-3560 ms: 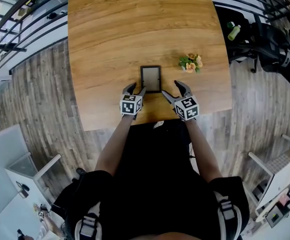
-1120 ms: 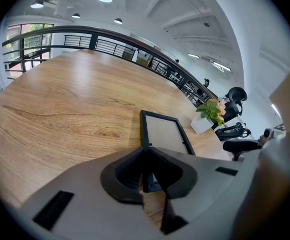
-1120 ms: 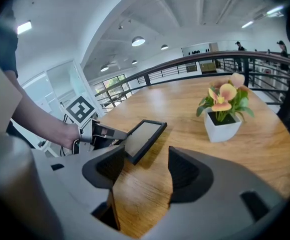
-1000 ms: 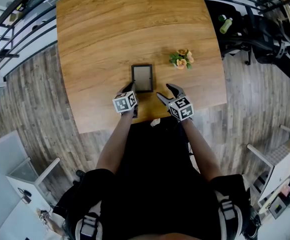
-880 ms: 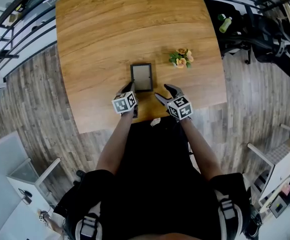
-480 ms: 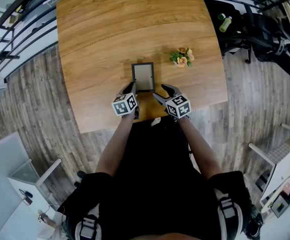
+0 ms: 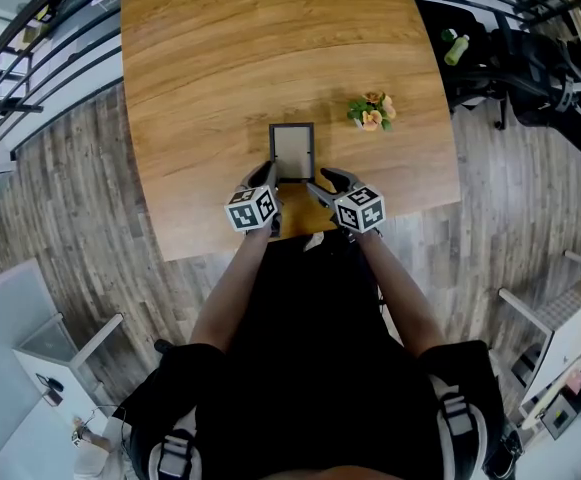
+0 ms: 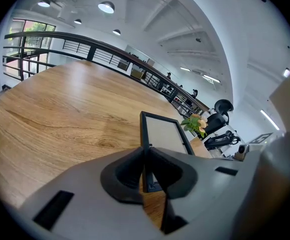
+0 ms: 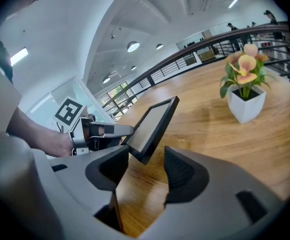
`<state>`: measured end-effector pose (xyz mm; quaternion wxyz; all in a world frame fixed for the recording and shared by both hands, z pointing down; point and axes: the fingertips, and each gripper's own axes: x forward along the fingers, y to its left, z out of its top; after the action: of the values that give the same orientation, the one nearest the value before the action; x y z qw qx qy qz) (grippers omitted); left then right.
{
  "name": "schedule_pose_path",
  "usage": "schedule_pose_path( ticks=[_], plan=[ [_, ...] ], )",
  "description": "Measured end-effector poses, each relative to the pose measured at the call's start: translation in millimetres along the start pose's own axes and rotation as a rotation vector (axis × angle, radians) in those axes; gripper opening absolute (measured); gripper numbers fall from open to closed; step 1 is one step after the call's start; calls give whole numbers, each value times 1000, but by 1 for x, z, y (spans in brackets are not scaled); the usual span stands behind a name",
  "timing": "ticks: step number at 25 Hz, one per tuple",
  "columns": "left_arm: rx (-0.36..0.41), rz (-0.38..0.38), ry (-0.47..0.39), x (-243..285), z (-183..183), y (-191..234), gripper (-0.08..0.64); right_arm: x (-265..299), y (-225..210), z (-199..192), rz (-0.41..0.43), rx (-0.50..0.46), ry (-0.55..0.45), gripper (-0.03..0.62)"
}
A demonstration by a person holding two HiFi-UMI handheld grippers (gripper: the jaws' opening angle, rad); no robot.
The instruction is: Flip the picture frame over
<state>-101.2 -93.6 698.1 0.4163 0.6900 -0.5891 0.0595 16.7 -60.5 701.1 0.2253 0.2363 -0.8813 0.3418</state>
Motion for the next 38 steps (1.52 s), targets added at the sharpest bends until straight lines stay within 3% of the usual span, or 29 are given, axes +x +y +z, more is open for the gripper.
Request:
schedule_pose_path(
  ticks=[5, 10, 23, 26, 31, 38],
  plan=[
    [12, -25, -3, -3, 1, -6, 58, 3, 3, 4, 53, 117, -37, 213],
    [6, -58, -26, -5, 3, -13, 58, -3, -2, 11, 108, 295, -103, 115],
    [27, -66, -33, -11, -1, -13, 58, -9, 4, 14, 189, 485, -158, 74],
    [44, -56, -9, -10, -5, -11, 60, -8, 6, 14, 182, 483, -154, 72],
    [52, -40, 37, -6, -10, -7, 60, -6, 8, 15, 137, 387, -129, 69],
    [-15, -106, 93, 0, -16, -10, 64, -6, 6, 20, 55, 265, -112, 68]
  ],
)
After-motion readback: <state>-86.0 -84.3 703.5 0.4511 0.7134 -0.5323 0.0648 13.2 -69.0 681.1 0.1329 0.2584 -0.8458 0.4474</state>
